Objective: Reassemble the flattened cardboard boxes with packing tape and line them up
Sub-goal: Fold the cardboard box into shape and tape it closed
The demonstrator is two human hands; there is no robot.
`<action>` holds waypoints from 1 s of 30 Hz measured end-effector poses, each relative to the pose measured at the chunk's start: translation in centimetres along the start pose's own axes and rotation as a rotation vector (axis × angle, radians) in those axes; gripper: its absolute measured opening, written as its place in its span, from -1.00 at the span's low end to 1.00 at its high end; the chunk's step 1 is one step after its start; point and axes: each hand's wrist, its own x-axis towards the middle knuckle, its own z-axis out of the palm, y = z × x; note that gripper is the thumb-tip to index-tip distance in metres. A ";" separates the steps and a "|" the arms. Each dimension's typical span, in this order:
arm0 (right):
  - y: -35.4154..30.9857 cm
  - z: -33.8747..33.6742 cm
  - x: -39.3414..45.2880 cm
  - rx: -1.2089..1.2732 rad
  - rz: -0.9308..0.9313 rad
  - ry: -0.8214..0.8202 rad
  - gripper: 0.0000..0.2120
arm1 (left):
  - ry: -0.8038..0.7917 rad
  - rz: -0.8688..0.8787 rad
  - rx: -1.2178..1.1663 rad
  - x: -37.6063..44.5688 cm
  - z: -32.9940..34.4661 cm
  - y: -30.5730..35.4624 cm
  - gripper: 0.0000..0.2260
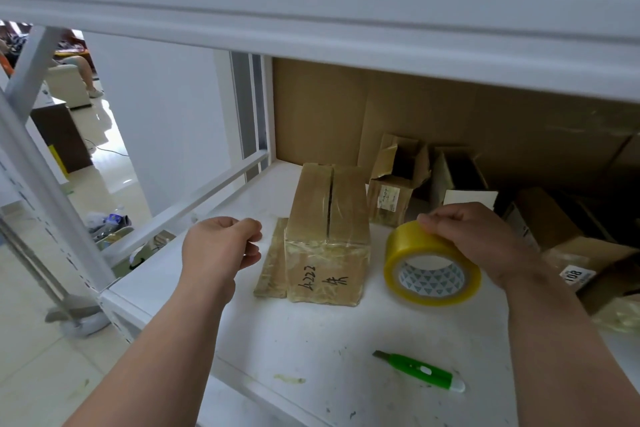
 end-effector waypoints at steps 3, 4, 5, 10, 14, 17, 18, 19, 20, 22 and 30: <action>0.4 0.7 0.2 -0.047 0.024 -0.022 -0.85 | -0.032 -0.069 0.035 0.1 0.0 -1.0 -0.89; 0.6 1.1 0.3 -0.060 0.031 -0.030 -0.86 | -0.049 -0.092 0.053 0.0 0.0 -1.4 -0.88; 0.6 1.4 0.3 -0.072 0.039 -0.038 -0.88 | -0.066 -0.115 0.068 0.0 0.0 -1.7 -0.85; 1.1 3.3 0.3 -0.113 0.056 -0.074 -0.89 | -0.236 -0.220 0.141 -0.7 0.2 -2.5 -0.86; 0.8 3.8 0.2 -0.148 0.024 -0.073 -0.87 | -0.299 -0.226 0.200 -0.9 0.6 -2.2 -0.90; 0.6 4.3 0.2 -0.177 -0.012 -0.031 -0.88 | -0.275 -0.151 0.287 -0.5 0.8 -2.4 -0.88; 0.5 4.5 0.2 -0.187 -0.021 -0.009 -0.89 | -0.260 -0.118 0.310 -0.5 0.8 -2.5 -0.87; 0.3 4.6 0.0 -0.198 -0.034 0.006 -0.90 | -0.241 -0.078 0.321 -0.5 0.8 -2.6 -0.83; 0.1 4.7 -0.1 -0.217 -0.050 0.010 -0.92 | -0.222 -0.031 0.319 -0.6 0.8 -2.6 -0.80; 0.0 4.9 -0.5 -0.256 -0.083 0.008 -0.93 | -0.219 0.082 0.295 -1.1 0.9 -2.7 -0.84; 0.2 5.9 -2.2 -0.387 -0.087 0.023 -0.69 | -0.330 0.277 0.304 -2.0 0.7 -2.3 -0.83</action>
